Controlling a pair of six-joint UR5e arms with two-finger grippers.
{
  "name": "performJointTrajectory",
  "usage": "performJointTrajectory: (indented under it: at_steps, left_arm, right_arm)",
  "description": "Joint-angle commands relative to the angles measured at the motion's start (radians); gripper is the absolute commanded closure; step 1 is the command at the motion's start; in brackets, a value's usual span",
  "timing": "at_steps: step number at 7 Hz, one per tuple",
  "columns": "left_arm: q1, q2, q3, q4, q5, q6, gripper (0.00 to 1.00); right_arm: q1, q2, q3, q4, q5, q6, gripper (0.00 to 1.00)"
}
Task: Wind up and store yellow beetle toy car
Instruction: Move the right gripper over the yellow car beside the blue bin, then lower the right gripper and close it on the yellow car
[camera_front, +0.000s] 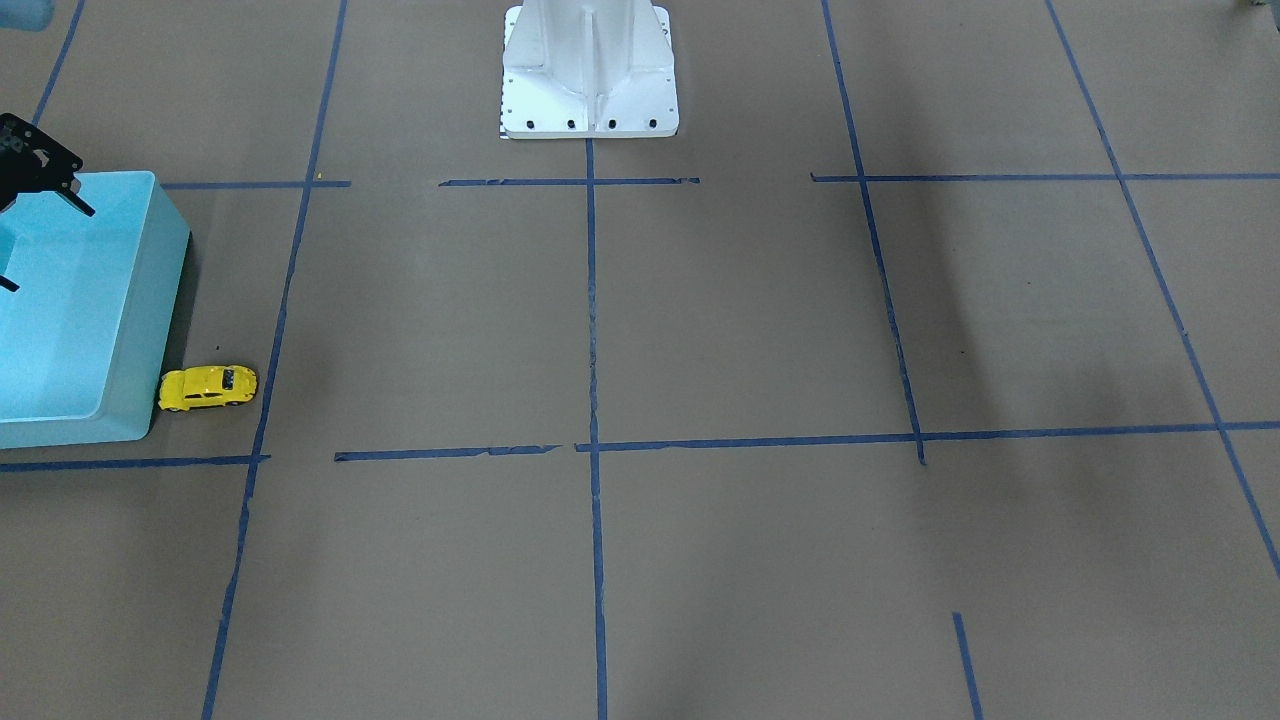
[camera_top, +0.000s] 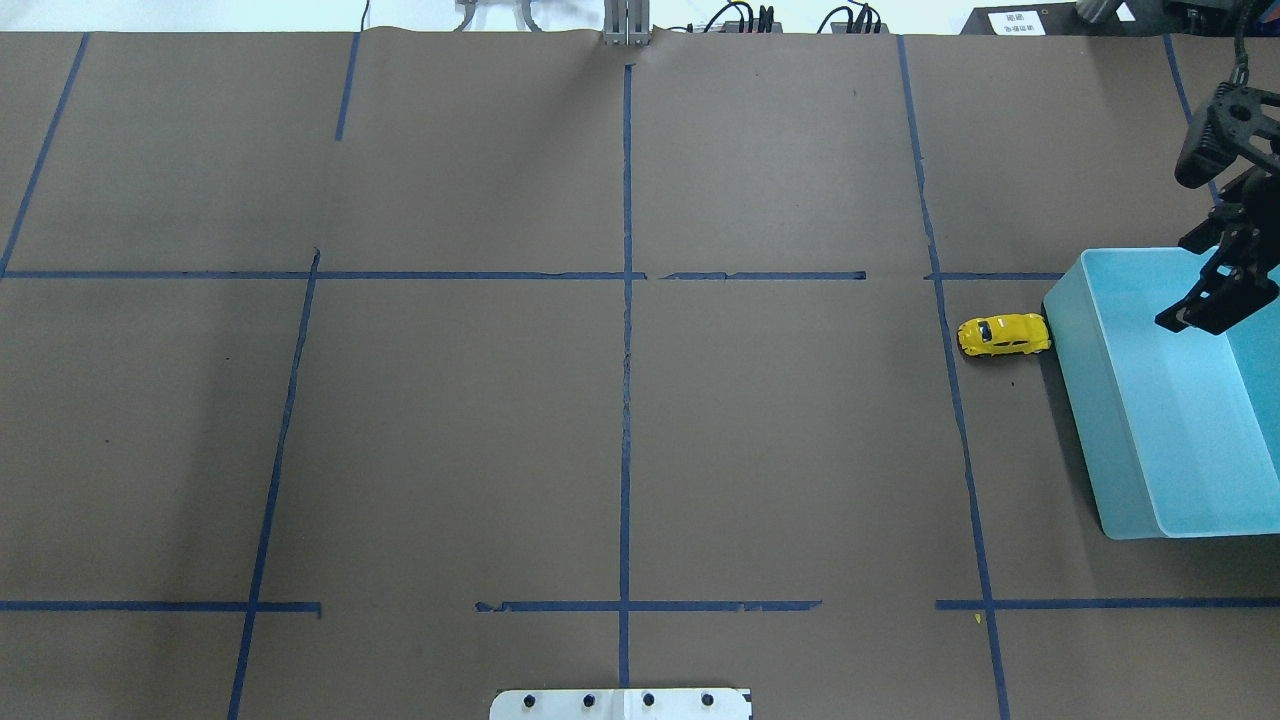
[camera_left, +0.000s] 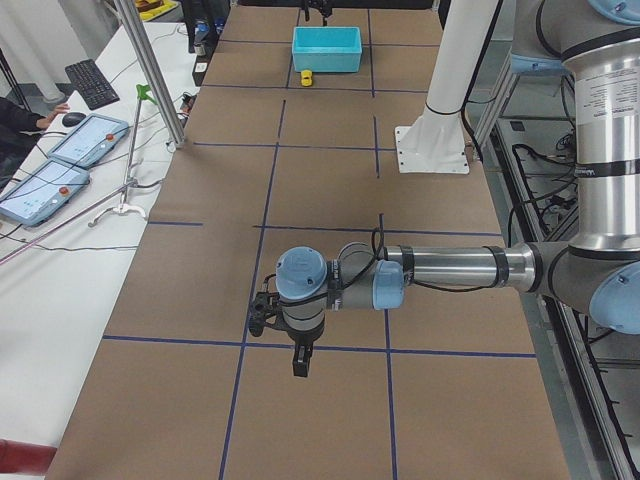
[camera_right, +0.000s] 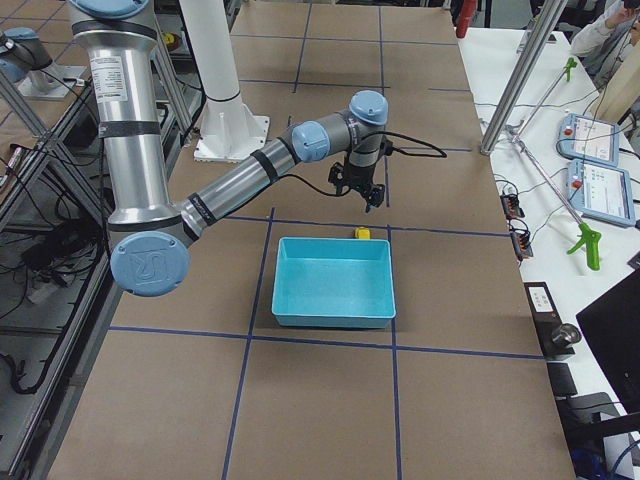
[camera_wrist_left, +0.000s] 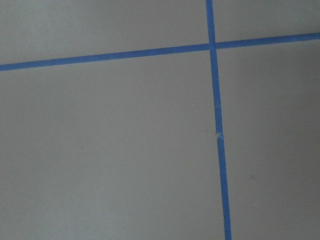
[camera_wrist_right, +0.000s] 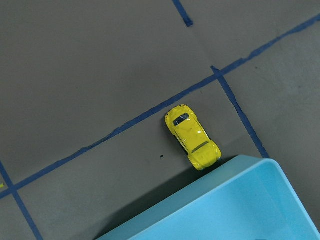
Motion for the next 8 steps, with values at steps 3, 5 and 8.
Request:
performJointTrajectory:
  at_steps: [3,5,8]
  left_arm:
    - [0.0,0.0,0.016,0.0,0.002,0.002,0.01]
    - [0.001,-0.002,0.017,0.0,0.001,0.004,0.01]
    - [0.003,-0.002,0.017,0.001,0.001,0.002,0.01]
  right_arm:
    - [-0.261,0.009,-0.052,0.089,-0.329,-0.123,0.01]
    - [-0.288,0.078,-0.217,0.206,-0.336,-0.116,0.01]
    - [-0.309,0.149,-0.33,0.25,-0.34,-0.113,0.01]
